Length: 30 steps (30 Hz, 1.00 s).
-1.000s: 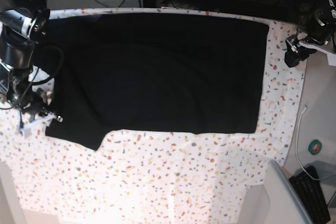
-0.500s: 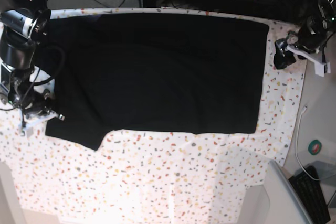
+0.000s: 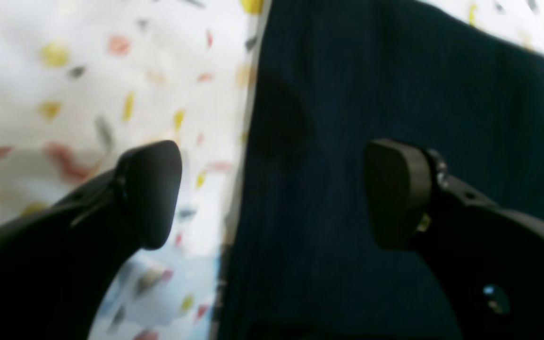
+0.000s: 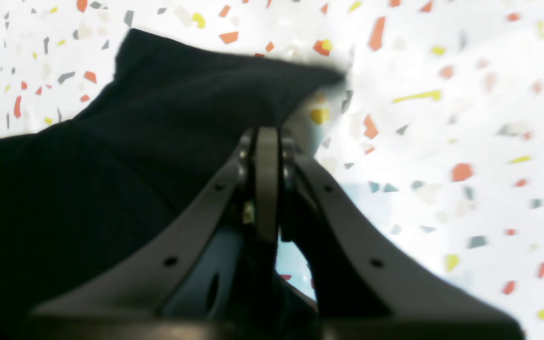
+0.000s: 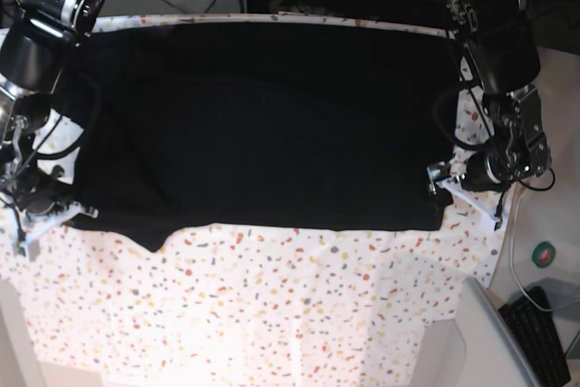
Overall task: Layout the t-shirt on the table in an organized manner, then fold the t-shirt properly
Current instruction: 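Grasp the black shirt's side corners with both grippers, then lift the shirt's hem edge with both grippers and fold it over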
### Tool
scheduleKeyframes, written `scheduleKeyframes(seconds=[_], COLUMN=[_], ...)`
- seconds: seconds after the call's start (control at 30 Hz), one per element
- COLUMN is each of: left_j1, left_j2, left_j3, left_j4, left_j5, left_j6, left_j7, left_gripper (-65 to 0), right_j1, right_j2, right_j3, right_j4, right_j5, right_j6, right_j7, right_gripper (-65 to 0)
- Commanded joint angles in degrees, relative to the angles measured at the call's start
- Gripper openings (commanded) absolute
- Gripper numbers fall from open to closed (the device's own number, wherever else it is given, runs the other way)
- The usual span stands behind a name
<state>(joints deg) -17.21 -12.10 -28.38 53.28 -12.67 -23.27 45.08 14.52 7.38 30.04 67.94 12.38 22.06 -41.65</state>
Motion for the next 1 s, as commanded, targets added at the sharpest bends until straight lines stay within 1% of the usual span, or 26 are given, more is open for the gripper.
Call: scheduleKeyframes(seconds=[0.0,0.1,0.17,0.3,0.37,0.4,0.43,0.5,0.57,0.6,0.63,0.73,0.77,0.83,0.9,0.97], left_j1=[-2.7,-6.2,-6.8,-5.4,-4.7,-4.4,-3.6,-2.3,-0.6,0.1,0.6,3.0,4.2,6.2,8.5,11.0], left_j2=[-1.1,-1.0,-1.0,-0.8,-0.7,-0.6,-0.6,-0.6,-0.6,-0.8,-0.9,-1.1,-1.1,-1.0,-0.8,-0.6], left_j3=[-0.1,-0.1,-0.1,-0.1,0.1,1.3,3.1,5.7,6.3,6.3,6.3,5.6,4.4,1.4,-0.9,-1.9], left_j4=[-1.4,-8.4,-11.1,-11.6,-11.6,-11.6,-11.6,-10.1,-7.3,-5.7,-4.4,1.5,3.9,10.0,16.5,21.1], left_j5=[-0.7,-0.7,-0.7,-0.7,-0.7,-0.9,-1.1,-1.1,-1.2,-1.2,-1.2,-1.3,-1.2,-0.7,-0.7,-1.1], left_j6=[-0.3,-0.3,-0.3,-0.3,-0.3,-0.3,-0.3,-0.3,-0.3,-0.3,-0.2,-0.2,-0.1,0.4,1.9,2.7], left_j7=[-2.2,-3.1,-3.2,-3.2,-3.2,-3.1,-3.0,-3.1,-2.9,-2.9,-2.8,-2.6,-1.5,4.4,10.7,13.2], left_gripper=[-8.1,-8.1,-8.1,-8.1,-9.1,-12.5,-18.9,-35.5,-54.8,-63.4,-65.0,-65.0,-65.0,-65.0,-65.0,-65.0], right_j1=[1.1,0.8,0.8,0.8,0.8,0.8,0.8,0.9,1.0,1.0,0.9,0.8,0.8,0.7,0.4,0.1], right_j2=[0.8,0.7,0.8,0.8,0.8,0.8,0.8,0.8,0.8,0.8,0.8,0.8,0.8,0.8,0.8,0.8], right_j3=[0.1,0.1,0.1,0.1,0.1,0.1,0.1,0.1,0.1,0.1,0.1,0.1,0.1,0.1,0.1,0.1], right_j4=[2.0,3.6,3.6,3.6,3.6,3.6,3.6,3.5,3.3,3.2,3.1,3.0,3.0,3.0,3.0,3.1], right_j5=[0.6,0.6,0.6,0.6,0.6,0.6,0.6,0.6,0.6,0.6,0.6,0.6,0.6,0.6,0.6,0.6], right_j6=[0.1,0.1,0.1,0.2,0.2,0.2,0.2,0.2,0.2,0.2,0.2,0.2,0.2,0.2,0.2,0.2], right_j7=[0.9,0.1,-0.1,-0.1,-0.1,0.0,0.1,0.2,0.2,0.2,0.2,0.3,0.3,0.3,0.2,0.3], right_gripper=[-65.0,-65.0,-65.0,-65.0,-65.0,-65.0,-65.0,-65.0,-65.0,-65.0,-65.0,-65.0,-65.0,-65.0,-65.0,-65.0])
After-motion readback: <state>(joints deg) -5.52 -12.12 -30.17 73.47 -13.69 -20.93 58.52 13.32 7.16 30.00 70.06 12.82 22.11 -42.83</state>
